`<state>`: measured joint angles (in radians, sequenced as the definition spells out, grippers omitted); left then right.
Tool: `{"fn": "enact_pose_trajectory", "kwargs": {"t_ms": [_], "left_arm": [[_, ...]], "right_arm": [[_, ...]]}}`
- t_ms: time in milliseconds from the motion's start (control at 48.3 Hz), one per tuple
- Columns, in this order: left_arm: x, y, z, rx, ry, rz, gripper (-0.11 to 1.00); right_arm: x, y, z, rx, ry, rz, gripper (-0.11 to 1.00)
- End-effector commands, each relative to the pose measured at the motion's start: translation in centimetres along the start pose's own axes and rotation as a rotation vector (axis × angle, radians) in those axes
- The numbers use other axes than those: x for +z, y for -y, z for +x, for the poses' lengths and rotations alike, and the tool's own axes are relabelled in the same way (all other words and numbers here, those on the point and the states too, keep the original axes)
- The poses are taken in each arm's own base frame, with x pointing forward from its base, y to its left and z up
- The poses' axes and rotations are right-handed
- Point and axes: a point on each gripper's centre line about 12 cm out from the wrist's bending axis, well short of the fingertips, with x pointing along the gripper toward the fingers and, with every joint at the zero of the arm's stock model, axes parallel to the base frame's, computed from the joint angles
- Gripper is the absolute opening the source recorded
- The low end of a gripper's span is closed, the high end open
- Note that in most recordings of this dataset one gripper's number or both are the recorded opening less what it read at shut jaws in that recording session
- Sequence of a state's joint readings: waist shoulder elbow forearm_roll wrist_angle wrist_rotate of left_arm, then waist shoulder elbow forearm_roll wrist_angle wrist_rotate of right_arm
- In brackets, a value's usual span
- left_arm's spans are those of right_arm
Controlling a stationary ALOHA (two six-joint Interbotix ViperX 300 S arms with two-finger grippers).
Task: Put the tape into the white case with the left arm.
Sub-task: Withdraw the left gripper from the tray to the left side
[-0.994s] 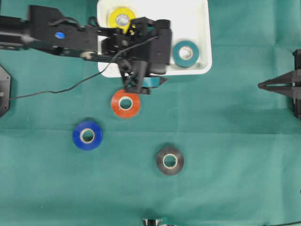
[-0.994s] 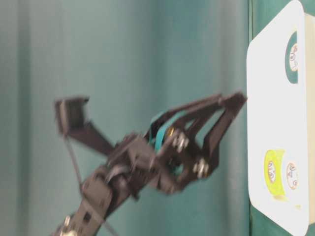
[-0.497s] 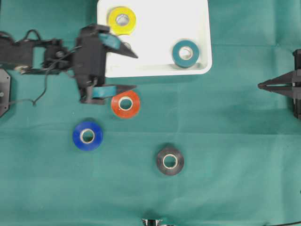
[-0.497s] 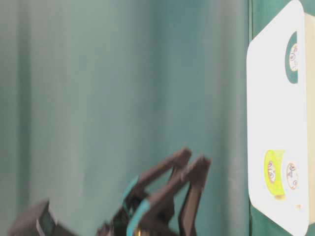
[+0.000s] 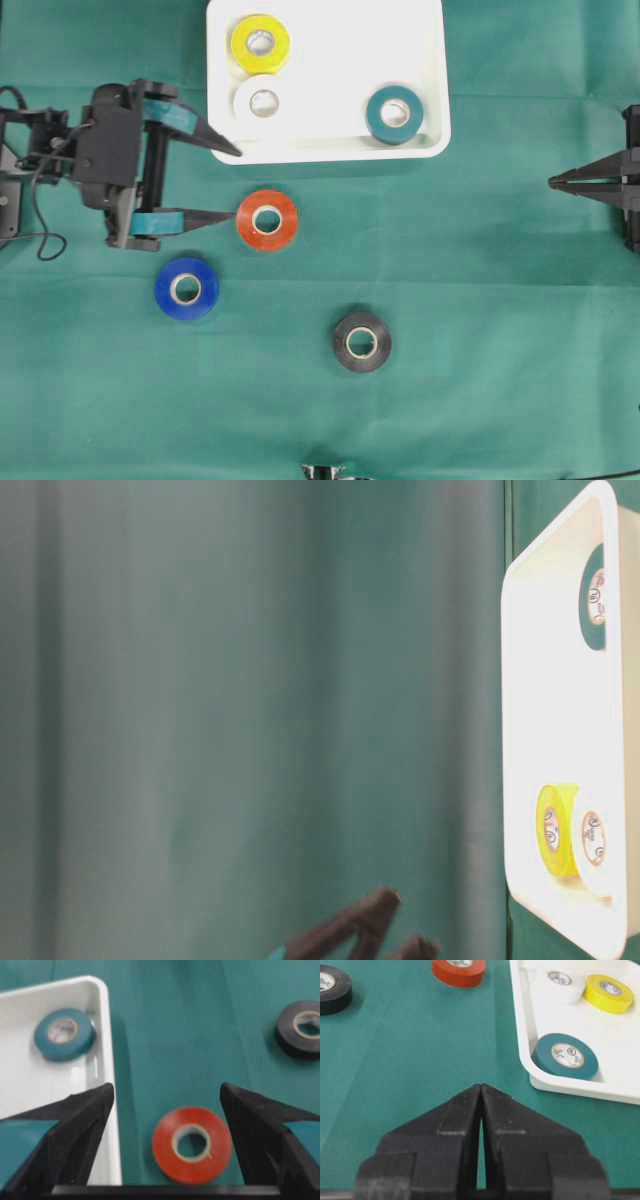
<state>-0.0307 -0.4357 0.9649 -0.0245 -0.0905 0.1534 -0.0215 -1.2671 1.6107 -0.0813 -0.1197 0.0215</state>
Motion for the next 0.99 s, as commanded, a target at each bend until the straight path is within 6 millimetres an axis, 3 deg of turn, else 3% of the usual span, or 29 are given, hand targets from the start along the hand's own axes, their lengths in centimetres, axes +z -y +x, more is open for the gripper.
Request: {"fn": "enact_pose_trajectory", "kwargs": {"t_ms": [0, 352, 974], "left_arm": [[0.2, 0.1, -0.9, 0.0, 0.034, -0.021, 0.87], [-1.4, 0.5, -3.7, -0.005, 0.065, -0.036, 0.87], [-2.3, 1.1, -3.6, -0.025, 0.035, -0.039, 0.87]], "right_arm": [[0.3, 0.0, 0.1, -0.001, 0.003, -0.001, -0.09], [0.3, 0.0, 0.1, -0.001, 0.005, -0.003, -0.09], [0.3, 0.0, 0.1, -0.001, 0.003, -0.003, -0.09]]}}
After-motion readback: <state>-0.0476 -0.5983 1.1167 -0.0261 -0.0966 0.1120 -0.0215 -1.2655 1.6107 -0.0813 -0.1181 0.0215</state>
